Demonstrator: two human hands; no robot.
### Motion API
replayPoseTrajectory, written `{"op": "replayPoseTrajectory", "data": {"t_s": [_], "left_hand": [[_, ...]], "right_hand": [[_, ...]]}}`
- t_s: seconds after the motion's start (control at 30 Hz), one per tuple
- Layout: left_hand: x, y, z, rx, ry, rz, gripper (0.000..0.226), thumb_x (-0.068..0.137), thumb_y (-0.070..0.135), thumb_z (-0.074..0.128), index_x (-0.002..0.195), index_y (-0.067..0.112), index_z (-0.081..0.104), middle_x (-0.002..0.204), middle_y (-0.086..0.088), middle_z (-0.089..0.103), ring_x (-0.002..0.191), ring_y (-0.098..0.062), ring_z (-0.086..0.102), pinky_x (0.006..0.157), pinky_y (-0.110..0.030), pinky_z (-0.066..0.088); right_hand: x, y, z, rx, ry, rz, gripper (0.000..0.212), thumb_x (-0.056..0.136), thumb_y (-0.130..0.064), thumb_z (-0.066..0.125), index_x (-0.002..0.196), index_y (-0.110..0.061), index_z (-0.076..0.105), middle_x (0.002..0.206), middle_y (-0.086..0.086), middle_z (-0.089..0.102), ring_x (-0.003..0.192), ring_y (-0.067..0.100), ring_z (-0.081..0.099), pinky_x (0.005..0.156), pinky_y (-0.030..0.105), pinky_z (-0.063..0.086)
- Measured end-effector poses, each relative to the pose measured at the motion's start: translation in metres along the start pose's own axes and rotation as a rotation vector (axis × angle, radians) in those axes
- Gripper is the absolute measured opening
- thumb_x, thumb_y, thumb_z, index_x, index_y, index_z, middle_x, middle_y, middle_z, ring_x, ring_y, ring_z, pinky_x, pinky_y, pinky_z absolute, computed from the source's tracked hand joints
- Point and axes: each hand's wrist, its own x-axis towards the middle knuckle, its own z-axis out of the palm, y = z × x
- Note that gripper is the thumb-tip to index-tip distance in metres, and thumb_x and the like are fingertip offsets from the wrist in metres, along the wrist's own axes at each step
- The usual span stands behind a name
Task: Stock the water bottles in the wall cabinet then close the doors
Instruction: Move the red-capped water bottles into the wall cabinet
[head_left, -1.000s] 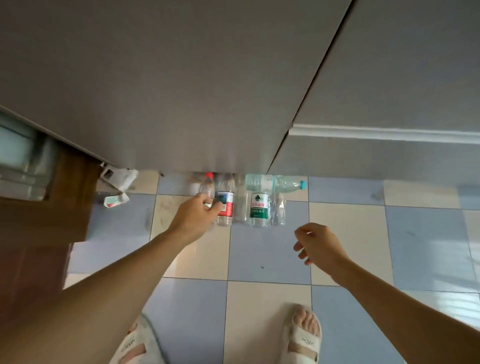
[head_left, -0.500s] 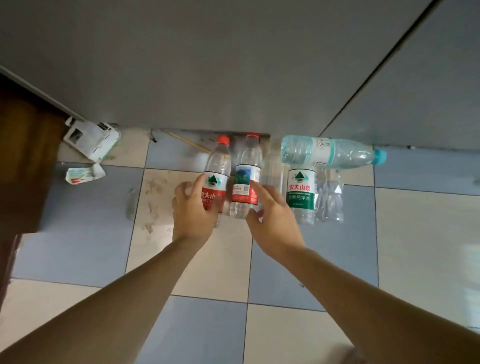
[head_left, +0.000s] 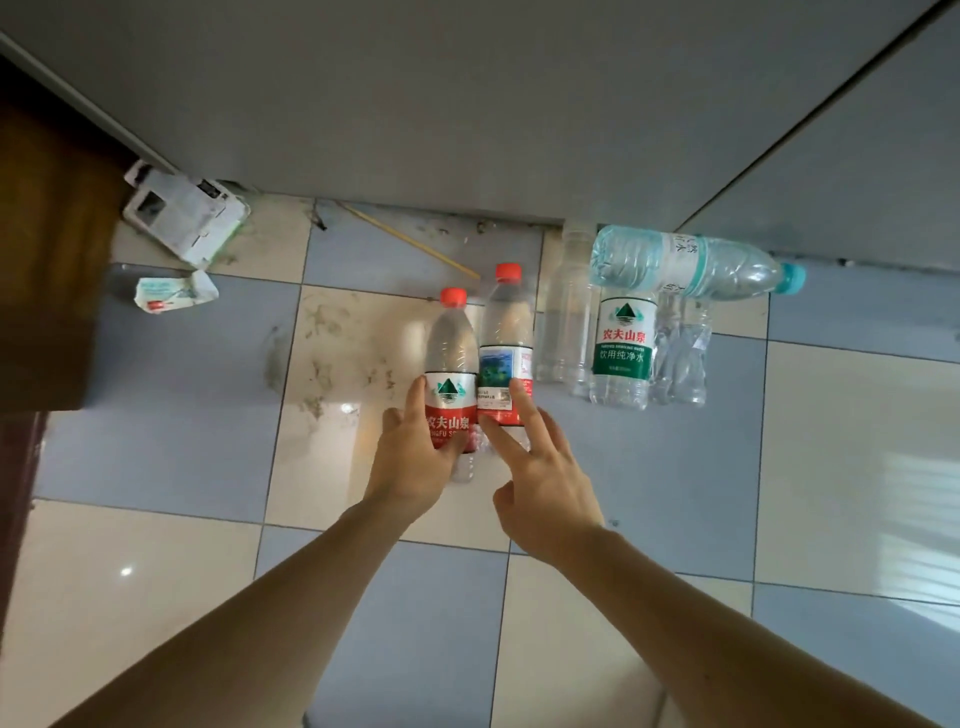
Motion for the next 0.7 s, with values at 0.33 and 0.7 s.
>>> {"op": "replayPoseTrajectory", "data": {"t_s": [0.33,0.7], "left_hand": [[-0.022,-0.021,-0.003,-0.034,-0.073,-0.069,0.08,0.09,0.037,0.074,0.154,0.017,0.029,0.139,-0.013,0.049,0.127,-0.031,0.051,0.104,-0.047,0.049],[0.041,-0.005,-0.006,-0.181,-0.006,-0.013,0.049,0.09,0.04,0.073,0.129,0.015,0.058,0.119,0.001,0.066,0.107,-0.021,0.063,0.076,-0.028,0.05]], "right_hand": [[-0.017,-0.004,-0.022,0.083,-0.065,-0.001,0.081,0.098,-0.022,0.058,0.158,-0.032,0.004,0.161,-0.002,0.012,0.14,0.031,0.04,0.099,0.045,0.054],[0.074,-0.021,-0.013,0.345,-0.01,0.299,0.082,0.095,-0.036,0.062,0.159,-0.026,0.012,0.153,0.01,0.033,0.138,0.034,0.037,0.111,0.049,0.041]]}}
